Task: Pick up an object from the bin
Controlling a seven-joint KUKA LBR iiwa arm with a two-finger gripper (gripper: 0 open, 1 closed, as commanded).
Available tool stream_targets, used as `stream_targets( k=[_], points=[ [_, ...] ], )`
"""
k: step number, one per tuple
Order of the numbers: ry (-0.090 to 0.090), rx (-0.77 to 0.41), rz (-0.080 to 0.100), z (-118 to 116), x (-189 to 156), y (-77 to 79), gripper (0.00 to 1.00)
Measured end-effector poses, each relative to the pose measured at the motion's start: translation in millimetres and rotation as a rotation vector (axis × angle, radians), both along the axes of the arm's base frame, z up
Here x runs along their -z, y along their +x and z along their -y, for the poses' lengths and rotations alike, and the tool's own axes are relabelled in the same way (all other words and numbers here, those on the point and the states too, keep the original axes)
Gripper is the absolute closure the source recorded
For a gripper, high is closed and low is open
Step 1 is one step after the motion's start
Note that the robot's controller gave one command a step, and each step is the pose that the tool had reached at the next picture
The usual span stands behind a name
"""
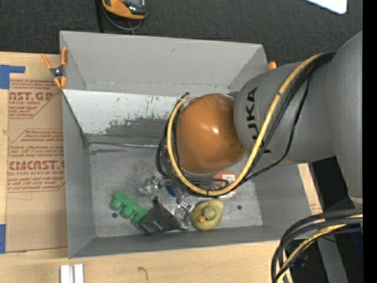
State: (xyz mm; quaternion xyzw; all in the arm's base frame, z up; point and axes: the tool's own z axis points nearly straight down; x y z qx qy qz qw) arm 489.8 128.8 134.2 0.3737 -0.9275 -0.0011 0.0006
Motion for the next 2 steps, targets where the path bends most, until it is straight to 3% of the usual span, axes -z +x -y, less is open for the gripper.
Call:
stream_targets(
  k=[1, 2],
  points=[
    [0.0, 0.001, 0.001, 0.4, -0.6, 0.3, 0.0],
    [0.001, -0.085, 0.008, 1.5, 14.7, 0.5, 0.0]
  ],
)
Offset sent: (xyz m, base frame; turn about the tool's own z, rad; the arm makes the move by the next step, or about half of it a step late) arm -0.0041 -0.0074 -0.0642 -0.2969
